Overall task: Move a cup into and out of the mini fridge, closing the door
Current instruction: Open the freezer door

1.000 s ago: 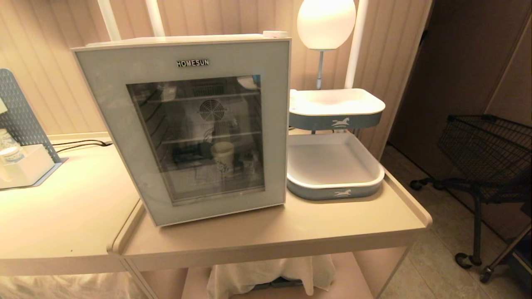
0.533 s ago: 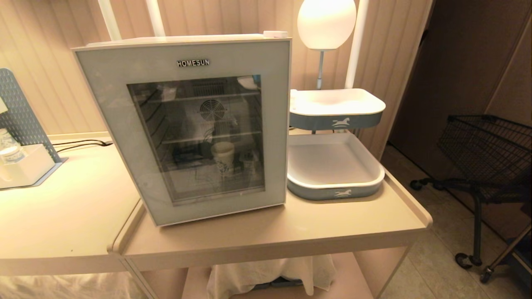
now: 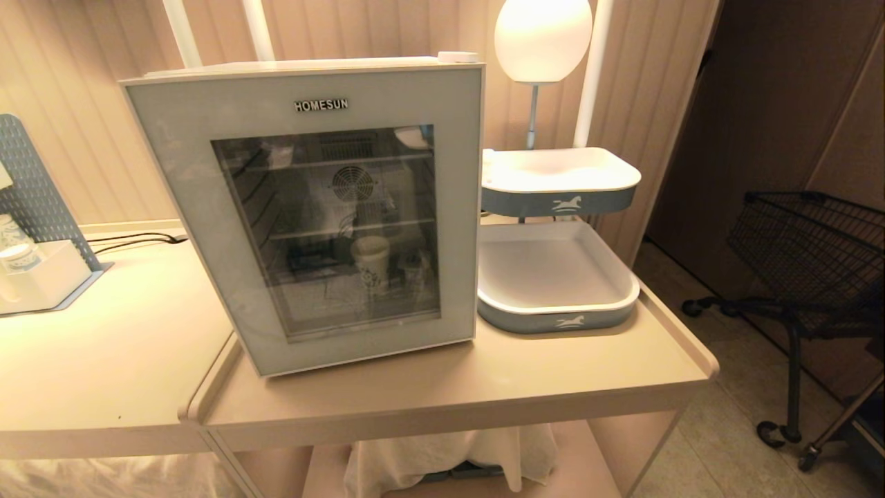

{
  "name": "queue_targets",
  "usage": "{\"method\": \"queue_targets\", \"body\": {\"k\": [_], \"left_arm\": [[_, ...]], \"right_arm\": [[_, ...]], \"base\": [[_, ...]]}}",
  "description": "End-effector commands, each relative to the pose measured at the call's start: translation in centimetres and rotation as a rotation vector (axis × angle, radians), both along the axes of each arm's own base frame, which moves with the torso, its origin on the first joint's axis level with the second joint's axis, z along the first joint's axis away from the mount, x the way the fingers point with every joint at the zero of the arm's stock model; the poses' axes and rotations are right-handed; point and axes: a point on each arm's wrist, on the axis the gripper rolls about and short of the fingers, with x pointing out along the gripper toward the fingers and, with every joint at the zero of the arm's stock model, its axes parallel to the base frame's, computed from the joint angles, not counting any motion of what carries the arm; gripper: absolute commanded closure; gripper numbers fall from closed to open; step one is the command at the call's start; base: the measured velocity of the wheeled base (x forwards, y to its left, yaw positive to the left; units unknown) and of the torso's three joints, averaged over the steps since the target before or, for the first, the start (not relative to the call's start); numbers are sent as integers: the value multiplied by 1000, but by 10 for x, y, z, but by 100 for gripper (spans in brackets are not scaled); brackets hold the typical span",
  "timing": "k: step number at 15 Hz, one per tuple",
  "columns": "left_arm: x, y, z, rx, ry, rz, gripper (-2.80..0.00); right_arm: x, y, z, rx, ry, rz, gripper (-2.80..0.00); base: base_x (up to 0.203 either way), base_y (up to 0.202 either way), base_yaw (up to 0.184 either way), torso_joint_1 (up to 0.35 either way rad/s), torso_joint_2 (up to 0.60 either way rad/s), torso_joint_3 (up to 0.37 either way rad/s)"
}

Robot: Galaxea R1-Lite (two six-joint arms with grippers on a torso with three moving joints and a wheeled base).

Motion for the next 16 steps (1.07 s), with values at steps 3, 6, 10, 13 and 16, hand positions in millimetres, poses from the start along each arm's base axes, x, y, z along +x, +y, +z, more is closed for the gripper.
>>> {"method": "queue_targets", "body": {"k": [3, 6, 10, 13, 16], "left_arm": [[0, 0, 0, 0, 1, 1, 0], [0, 0, 0, 0, 1, 1, 0], [0, 0, 0, 0, 1, 1, 0], [0, 0, 0, 0, 1, 0, 0], [0, 0, 0, 0, 1, 1, 0]], "right_arm": [[0, 0, 1, 0, 2, 0, 0], [0, 0, 1, 0, 2, 0, 0], [0, 0, 1, 0, 2, 0, 0], [0, 0, 1, 0, 2, 0, 0], [0, 0, 1, 0, 2, 0, 0]], "base": [[0, 0, 0, 0, 0, 0], [0, 0, 0, 0, 0, 0], [-178, 0, 1, 2, 4, 4], [-185, 0, 1, -1, 4, 2], [-40, 0, 0, 0, -2, 0]]}}
